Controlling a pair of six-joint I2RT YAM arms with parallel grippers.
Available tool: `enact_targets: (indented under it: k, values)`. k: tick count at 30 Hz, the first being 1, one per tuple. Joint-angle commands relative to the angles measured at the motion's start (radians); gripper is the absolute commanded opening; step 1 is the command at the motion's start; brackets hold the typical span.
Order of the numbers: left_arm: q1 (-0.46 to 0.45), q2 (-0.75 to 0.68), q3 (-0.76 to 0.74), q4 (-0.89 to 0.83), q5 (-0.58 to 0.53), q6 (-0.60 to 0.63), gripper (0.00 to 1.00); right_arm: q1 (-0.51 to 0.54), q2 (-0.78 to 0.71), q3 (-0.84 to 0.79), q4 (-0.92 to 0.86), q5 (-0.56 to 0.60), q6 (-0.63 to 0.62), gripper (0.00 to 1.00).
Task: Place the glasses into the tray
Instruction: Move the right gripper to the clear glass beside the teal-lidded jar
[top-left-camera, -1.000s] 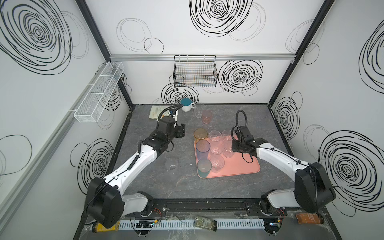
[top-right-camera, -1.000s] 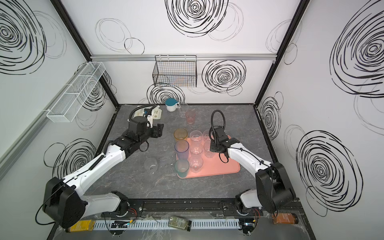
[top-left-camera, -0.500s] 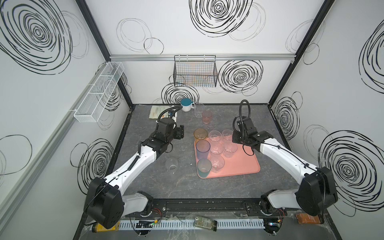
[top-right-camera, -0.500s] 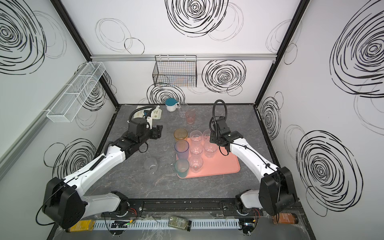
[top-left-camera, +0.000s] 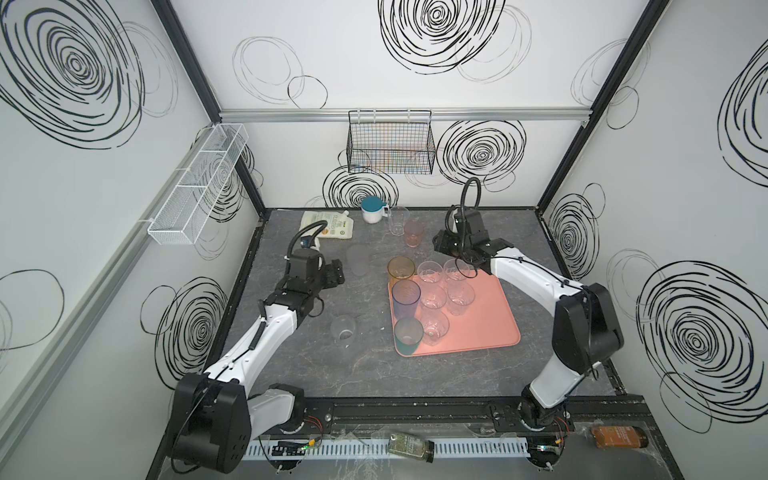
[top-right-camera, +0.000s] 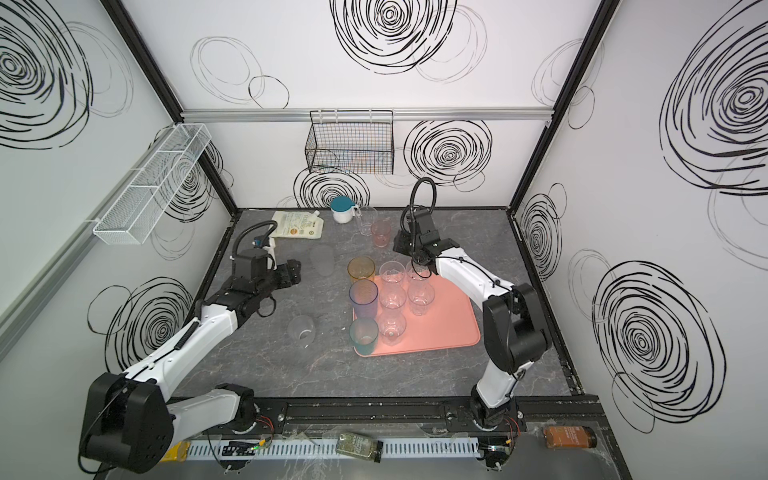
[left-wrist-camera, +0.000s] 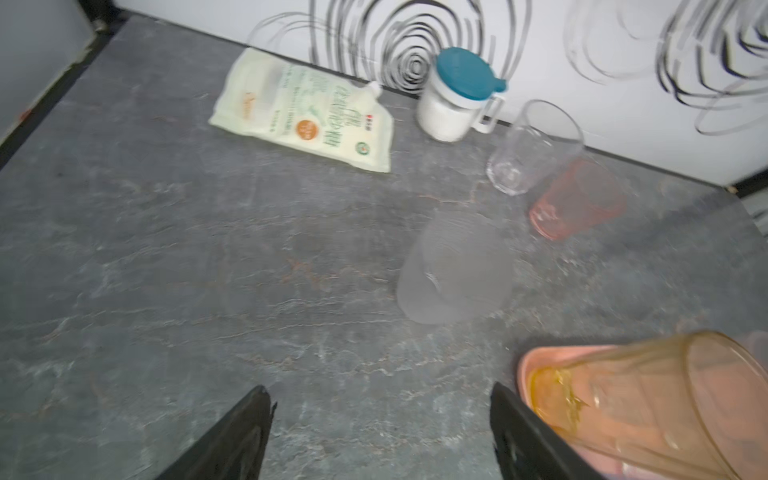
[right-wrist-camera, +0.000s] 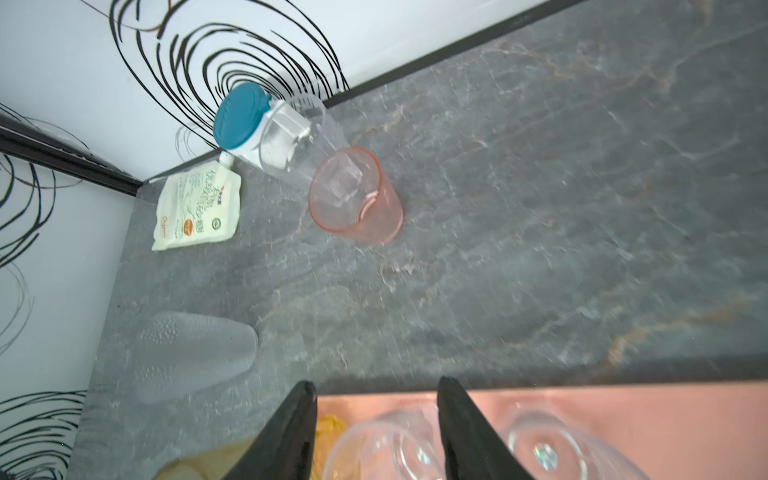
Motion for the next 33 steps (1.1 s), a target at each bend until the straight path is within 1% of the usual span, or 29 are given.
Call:
enact_targets:
  k: [1,3,7,11,14,17,19,22,30,33]
  values:
    - [0.004,-0.017,-0.044,0.098,0.046,-0.093,0.86,-0.006,0.111,0.129,0.111,0.015,0.011,0.57]
    - [-0.004,-0.010,-0.069,0.121,0.040,-0.101,0.85,-0.018,0.192,0.208,0.126,0.034,-0.013,0.59]
    - [-0.006,0.004,-0.090,0.135,0.029,-0.103,0.86,-0.035,0.341,0.360,0.132,0.027,-0.047,0.60]
    - [-0.007,0.004,-0.095,0.141,0.027,-0.102,0.85,-0.038,0.513,0.585,0.059,-0.003,-0.083,0.61]
    - [-0.005,0.003,-0.096,0.139,0.025,-0.094,0.85,-0.039,0.639,0.757,0.006,-0.047,-0.113,0.62]
    - [0.006,-0.002,-0.092,0.141,0.025,-0.092,0.86,-0.038,0.731,0.905,-0.038,-0.043,-0.140,0.64]
    - [0.014,-0.002,-0.091,0.144,0.029,-0.094,0.86,-0.038,0.763,0.937,-0.028,-0.027,-0.146,0.65]
    - [0.017,0.000,-0.093,0.148,0.042,-0.100,0.86,-0.040,0.798,0.955,-0.002,-0.039,-0.148,0.65]
    - [0.021,0.023,-0.087,0.158,0.083,-0.114,0.85,-0.027,0.927,1.105,-0.033,-0.066,-0.176,0.65]
    - [0.024,0.024,-0.088,0.161,0.088,-0.118,0.85,-0.036,0.940,1.110,-0.042,-0.064,-0.159,0.63]
